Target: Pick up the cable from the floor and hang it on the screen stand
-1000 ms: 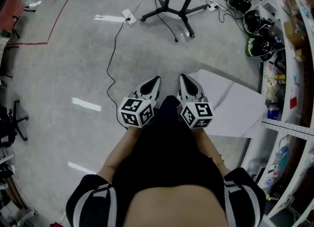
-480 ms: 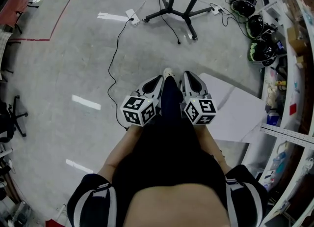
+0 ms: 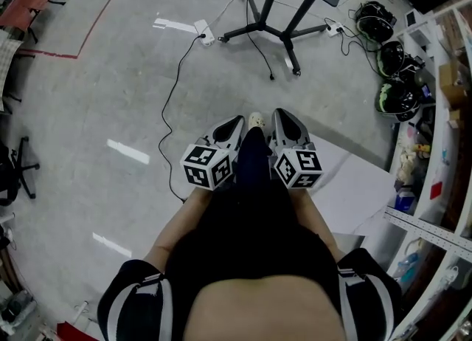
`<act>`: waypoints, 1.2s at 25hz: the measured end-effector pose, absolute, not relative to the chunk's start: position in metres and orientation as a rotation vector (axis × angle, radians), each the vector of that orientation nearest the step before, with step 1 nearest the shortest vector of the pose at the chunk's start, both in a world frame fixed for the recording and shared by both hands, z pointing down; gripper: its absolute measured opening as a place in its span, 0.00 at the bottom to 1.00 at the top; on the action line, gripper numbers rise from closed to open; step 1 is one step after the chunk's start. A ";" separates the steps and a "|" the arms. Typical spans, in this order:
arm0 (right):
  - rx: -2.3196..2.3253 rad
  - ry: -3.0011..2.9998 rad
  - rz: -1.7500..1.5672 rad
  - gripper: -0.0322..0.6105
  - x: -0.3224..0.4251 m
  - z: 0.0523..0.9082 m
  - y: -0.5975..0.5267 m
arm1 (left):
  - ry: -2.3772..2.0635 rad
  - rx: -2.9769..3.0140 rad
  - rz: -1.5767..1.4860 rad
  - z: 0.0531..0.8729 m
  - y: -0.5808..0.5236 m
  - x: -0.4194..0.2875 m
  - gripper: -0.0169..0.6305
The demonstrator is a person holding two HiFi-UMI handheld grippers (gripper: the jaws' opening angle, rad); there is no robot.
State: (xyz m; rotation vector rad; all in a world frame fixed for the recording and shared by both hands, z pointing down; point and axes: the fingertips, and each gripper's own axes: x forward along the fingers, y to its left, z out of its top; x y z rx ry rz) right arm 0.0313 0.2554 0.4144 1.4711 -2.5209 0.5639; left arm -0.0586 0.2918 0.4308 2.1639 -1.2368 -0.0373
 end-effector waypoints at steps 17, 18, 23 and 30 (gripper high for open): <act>1.380 -2.531 0.621 0.09 0.055 0.420 0.086 | -1.332 2.088 -0.013 0.428 0.135 -0.038 0.04; 1.369 -2.530 0.624 0.09 0.056 0.421 0.077 | -1.342 2.079 -0.014 0.429 0.127 -0.039 0.04; 1.301 -2.550 0.614 0.09 0.056 0.422 0.033 | -1.392 2.027 -0.032 0.431 0.083 -0.041 0.04; 1.224 -2.567 0.615 0.09 0.067 0.427 -0.030 | -1.450 1.981 -0.055 0.432 0.026 -0.028 0.04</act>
